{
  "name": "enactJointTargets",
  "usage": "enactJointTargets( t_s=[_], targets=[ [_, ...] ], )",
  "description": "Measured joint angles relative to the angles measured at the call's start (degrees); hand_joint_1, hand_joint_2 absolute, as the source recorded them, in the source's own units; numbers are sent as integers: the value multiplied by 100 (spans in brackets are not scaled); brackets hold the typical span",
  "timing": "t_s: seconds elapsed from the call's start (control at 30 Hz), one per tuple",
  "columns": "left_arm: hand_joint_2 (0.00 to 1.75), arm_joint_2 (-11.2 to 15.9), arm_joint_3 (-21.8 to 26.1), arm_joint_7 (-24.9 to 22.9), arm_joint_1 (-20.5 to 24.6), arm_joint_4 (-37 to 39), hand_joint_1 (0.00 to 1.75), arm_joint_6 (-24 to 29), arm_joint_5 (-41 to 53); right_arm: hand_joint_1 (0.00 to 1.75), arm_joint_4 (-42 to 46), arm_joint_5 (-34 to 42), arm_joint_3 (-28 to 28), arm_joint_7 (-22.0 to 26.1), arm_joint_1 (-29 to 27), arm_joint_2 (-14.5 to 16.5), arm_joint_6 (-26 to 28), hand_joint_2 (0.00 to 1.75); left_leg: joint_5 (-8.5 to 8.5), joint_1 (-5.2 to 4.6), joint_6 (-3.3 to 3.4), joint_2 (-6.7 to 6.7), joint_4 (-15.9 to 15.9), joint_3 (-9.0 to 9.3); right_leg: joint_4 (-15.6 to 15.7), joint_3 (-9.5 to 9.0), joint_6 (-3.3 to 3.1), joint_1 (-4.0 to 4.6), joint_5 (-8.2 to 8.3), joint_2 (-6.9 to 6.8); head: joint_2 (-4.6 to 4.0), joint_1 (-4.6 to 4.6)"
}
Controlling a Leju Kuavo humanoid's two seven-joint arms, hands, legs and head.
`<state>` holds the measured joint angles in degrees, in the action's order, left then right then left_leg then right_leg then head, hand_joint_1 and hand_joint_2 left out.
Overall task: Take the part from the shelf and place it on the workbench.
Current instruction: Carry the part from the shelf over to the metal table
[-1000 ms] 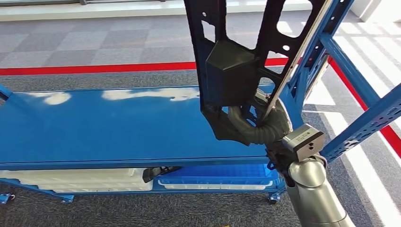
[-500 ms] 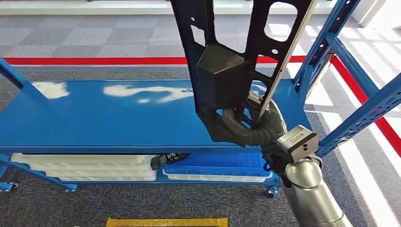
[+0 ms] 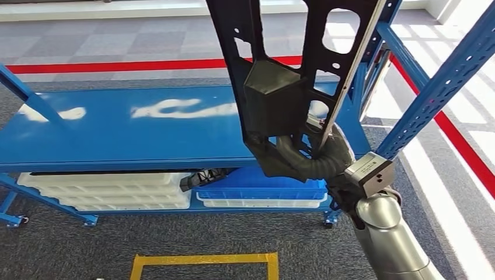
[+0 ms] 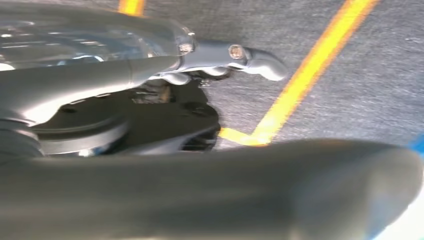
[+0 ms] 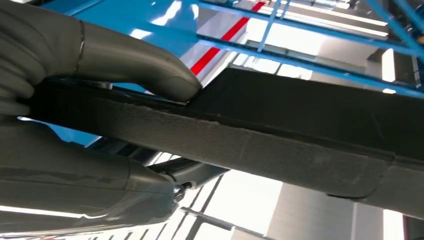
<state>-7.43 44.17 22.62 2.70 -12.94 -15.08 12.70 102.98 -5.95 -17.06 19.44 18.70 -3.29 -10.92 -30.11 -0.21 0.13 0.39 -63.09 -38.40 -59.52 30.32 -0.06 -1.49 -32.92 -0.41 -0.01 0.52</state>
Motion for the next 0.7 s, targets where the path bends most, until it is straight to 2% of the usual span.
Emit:
enactJointTargets(
  t_s=[0.07, 0.1, 0.13, 0.17, 0.2, 0.23, 0.27, 0.3, 0.33, 0.37, 0.43, 0.47, 0.5, 0.53, 0.57, 0.6, 0.63, 0.67, 0.7],
  targets=[
    [0, 0, 0, 1, 2, 0, 0, 0, 12, 175, -9, 21, -1, 31, 1, -17, -14, 175, -563, 34, -76, 0, -619, -116, -6, 156, -46, 7, 125, -17, 1, 1],
    [0, 0, 0, 1, 3, 0, 0, 0, 17, 175, -16, 32, -1, 42, 0, -27, -17, 175, -738, 46, -97, 0, -954, -156, -11, 234, -49, 13, 186, -26, 1, 1],
    [0, 0, 0, 0, 4, 0, 0, 0, 26, 175, -25, 40, -1, 46, 0, -37, -23, 175, -784, 51, -102, 0, -1178, -142, -16, 313, -50, 21, 245, -34, 1, 1],
    [0, 0, 0, 1, 5, 0, 0, 1, 37, 175, -35, 49, -1, 51, -1, -46, -32, 175, -705, 53, -91, -1, -1214, -42, -21, 389, -46, 30, 302, -40, 1, 1],
    [0, 0, 0, 1, 6, 0, 0, 4, 49, 175, -44, 59, -2, 61, 1, -55, -42, 175, -556, 48, -62, -2, -1047, 148, -25, 460, -41, 41, 357, -42, 1, 1],
    [0, 4, 0, 2, 10, 0, 0, 8, 58, 175, -50, 69, -2, 76, 6, -62, -55, 175, -408, 33, -10, -10, -698, 428, -27, 519, -35, 48, 410, -43, 1, 1],
    [0, 16, 0, 3, 17, 0, 0, 13, 63, 175, -52, 78, -3, 97, 15, -71, -70, 175, -330, 1, 56, -23, -249, 752, -28, 564, -22, 56, 458, -42, 1, 1],
    [0, 28, 0, 4, 24, 0, 0, 19, 65, 175, -52, 86, -3, 117, 24, -80, -81, 175, -321, -30, 114, -36, 173, 1034, -26, 592, 0, 58, 506, -44, 1, -1],
    [0, 40, 0, 7, 31, 0, 0, 26, 66, 175, -53, 93, -3, 134, 34, -88, -88, 175, -347, -65, 162, -49, 481, 1227, -18, 612, 28, 50, 557, -48, 1, -2],
    [0, 49, 0, 10, 35, 0, 0, 34, 67, 175, -54, 99, -3, 145, 41, -96, -93, 175, -373, -94, 192, -55, 651, 1318, -3, 627, 64, 41, 611, -52, 1, -3],
    [0, 52, 1, 17, 33, 0, 0, 48, 67, 175, -56, 108, -2, 158, 44, -113, -103, 175, -290, -100, 226, -31, 765, 1297, 23, 670, 135, 30, 690, -48, 1, -1],
    [0, 55, 1, 21, 34, 0, 0, 51, 68, 175, -57, 113, -1, 163, 45, -123, -107, 175, -213, -87, 255, -12, 807, 1253, -27, 721, 153, 35, 610, -33, 1, -2],
    [0, 57, 1, 23, 36, 0, 0, 52, 70, 175, -60, 116, 0, 168, 46, -138, -111, 175, -127, -70, 278, 7, 844, 1187, -166, 791, 159, 44, 430, -14, 1, -2],
    [0, 58, 1, 26, 39, 0, 0, 52, 74, 175, -63, 123, 1, 171, 45, -154, -111, 175, -46, -54, 294, 25, 853, 1101, -420, 882, 155, 48, 160, 4, 0, -2],
    [0, 59, 1, 28, 39, 0, 0, 52, 79, 175, -66, 129, 1, 172, 43, -164, -112, 175, 22, -55, 313, 23, 836, 998, -758, 971, 155, 51, -112, 14, 0, -5],
    [0, 59, 0, 32, 37, 0, 0, 52, 87, 175, -72, 134, 2, 173, 36, -174, -112, 175, 78, -57, 312, 27, 802, 893, -1119, 1036, 166, 50, -303, 17, 0, -5],
    [0, 60, 1, 36, 33, 0, 0, 52, 94, 175, -80, 140, 2, 174, 27, -181, -112, 175, 127, -56, 309, 34, 760, 785, -1396, 1053, 188, 49, -377, 17, 0, -5],
    [0, 60, 1, 43, 32, 0, 0, 52, 99, 175, -88, 145, 2, 175, 22, -187, -112, 175, 167, -53, 301, 39, 709, 677, -1520, 995, 216, 46, -333, 17, 0, -6],
    [0, 61, 1, 49, 33, 0, 0, 52, 105, 175, -95, 150, 2, 177, 20, -191, -112, 175, 200, -47, 287, 44, 647, 568, -1437, 840, 245, 40, -203, 16, 0, -6]
  ],
)
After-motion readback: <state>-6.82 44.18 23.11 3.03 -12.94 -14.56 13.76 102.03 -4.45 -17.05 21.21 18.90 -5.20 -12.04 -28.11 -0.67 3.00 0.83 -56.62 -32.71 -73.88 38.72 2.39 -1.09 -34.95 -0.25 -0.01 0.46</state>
